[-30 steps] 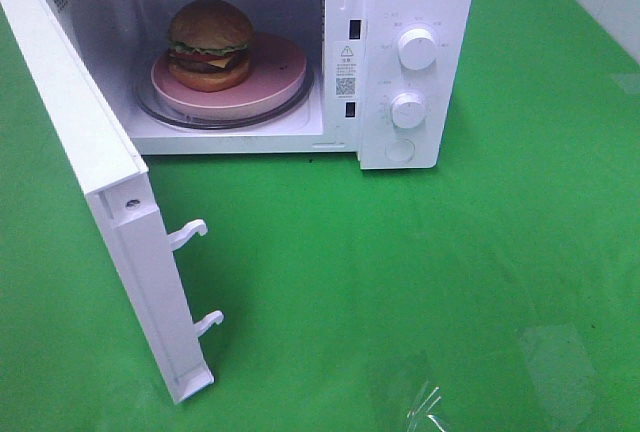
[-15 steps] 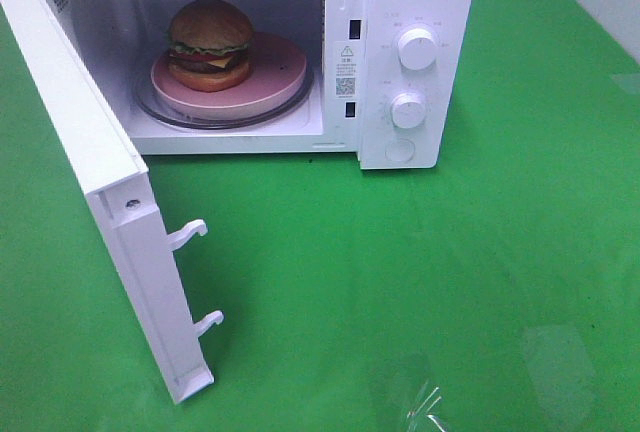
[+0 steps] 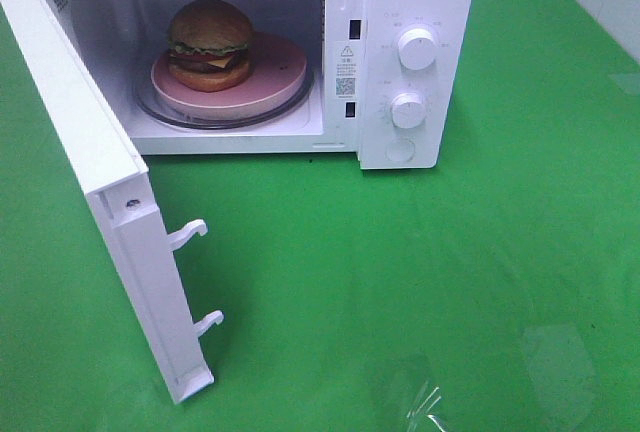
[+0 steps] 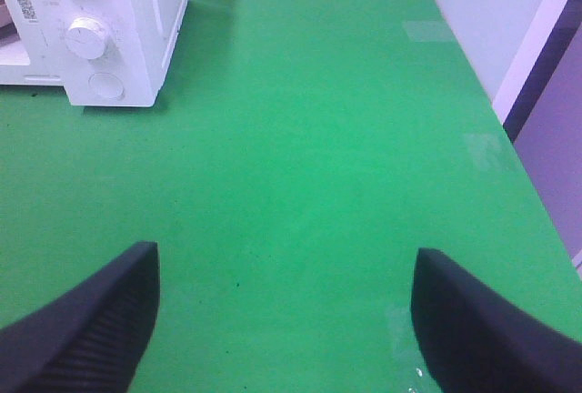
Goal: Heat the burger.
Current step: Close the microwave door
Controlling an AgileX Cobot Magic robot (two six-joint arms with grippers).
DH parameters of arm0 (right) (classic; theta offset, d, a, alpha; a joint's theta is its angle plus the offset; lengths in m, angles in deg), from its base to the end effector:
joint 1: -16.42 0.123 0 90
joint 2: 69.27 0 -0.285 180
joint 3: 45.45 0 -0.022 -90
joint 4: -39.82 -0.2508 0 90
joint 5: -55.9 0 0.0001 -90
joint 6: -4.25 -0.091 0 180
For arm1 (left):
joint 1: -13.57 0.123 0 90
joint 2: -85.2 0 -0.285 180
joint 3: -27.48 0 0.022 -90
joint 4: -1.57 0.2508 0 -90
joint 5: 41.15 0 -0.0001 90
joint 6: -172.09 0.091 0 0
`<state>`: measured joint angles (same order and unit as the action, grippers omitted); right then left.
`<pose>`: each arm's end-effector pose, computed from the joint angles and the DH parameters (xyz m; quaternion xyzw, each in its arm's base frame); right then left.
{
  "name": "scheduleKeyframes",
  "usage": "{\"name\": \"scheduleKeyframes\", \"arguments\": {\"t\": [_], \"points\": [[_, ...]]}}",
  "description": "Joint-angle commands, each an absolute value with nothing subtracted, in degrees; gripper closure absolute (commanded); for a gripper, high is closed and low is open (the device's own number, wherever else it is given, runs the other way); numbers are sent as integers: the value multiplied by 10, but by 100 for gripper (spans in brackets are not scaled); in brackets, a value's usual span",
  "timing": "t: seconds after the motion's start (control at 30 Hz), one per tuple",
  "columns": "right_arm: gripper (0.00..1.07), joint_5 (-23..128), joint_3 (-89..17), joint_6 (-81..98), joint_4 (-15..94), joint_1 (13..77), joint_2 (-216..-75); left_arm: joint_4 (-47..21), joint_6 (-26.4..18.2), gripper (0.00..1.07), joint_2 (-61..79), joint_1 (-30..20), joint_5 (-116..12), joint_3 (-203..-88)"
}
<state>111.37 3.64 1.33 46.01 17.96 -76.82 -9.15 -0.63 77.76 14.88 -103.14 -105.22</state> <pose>-0.0009 -0.0081 0.2828 0.0094 0.8283 -0.0323 0.5593 -0.0097 -0.0152 0.2828 0.0500 0.8462 -0.0539 0.5277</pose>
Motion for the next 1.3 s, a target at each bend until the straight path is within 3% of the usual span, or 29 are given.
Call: {"name": "scheduleKeyframes", "arguments": {"t": [0.03, 1.3], "points": [[31, 1109, 37, 17, 459, 177, -752, -93, -7, 9, 786, 146, -1025, -1050], [31, 1109, 37, 17, 459, 177, -752, -93, -7, 9, 786, 146, -1025, -1050]]}}
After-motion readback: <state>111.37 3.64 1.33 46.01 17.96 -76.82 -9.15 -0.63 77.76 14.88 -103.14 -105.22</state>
